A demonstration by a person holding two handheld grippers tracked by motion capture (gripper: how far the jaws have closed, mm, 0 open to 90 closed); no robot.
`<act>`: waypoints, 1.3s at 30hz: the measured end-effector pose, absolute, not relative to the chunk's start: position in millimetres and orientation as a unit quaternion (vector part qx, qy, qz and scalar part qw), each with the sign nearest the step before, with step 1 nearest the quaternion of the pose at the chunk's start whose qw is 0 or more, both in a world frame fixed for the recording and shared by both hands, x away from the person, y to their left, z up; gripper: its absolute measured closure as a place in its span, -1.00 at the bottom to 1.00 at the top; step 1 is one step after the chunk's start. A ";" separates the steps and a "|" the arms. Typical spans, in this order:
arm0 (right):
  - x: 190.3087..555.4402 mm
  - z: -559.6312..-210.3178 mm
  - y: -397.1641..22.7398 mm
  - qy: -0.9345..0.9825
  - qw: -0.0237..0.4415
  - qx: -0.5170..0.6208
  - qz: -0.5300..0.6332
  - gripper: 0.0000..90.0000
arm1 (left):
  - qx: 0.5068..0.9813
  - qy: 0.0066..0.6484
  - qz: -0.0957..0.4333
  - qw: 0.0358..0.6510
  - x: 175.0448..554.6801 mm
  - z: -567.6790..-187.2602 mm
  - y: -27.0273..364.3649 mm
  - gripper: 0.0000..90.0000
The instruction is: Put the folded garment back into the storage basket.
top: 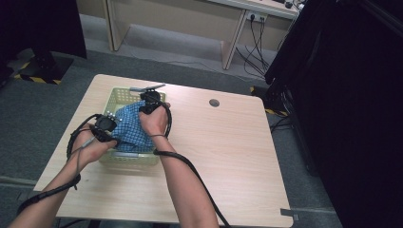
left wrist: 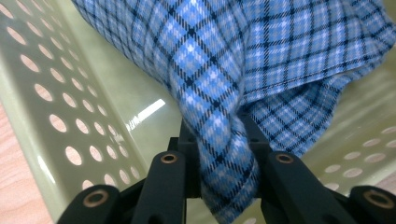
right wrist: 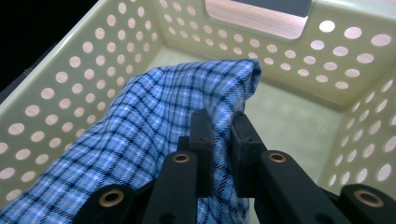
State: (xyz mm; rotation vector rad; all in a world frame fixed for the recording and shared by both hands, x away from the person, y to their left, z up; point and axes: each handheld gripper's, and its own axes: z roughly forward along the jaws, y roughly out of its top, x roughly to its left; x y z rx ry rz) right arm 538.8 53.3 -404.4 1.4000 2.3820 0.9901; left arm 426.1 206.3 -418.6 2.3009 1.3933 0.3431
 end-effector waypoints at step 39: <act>531.2 -402.9 39.4 0.815 0.119 0.451 0.343 -0.55 | 0.811 0.500 0.134 0.273 406.5 -389.5 212.9 -0.74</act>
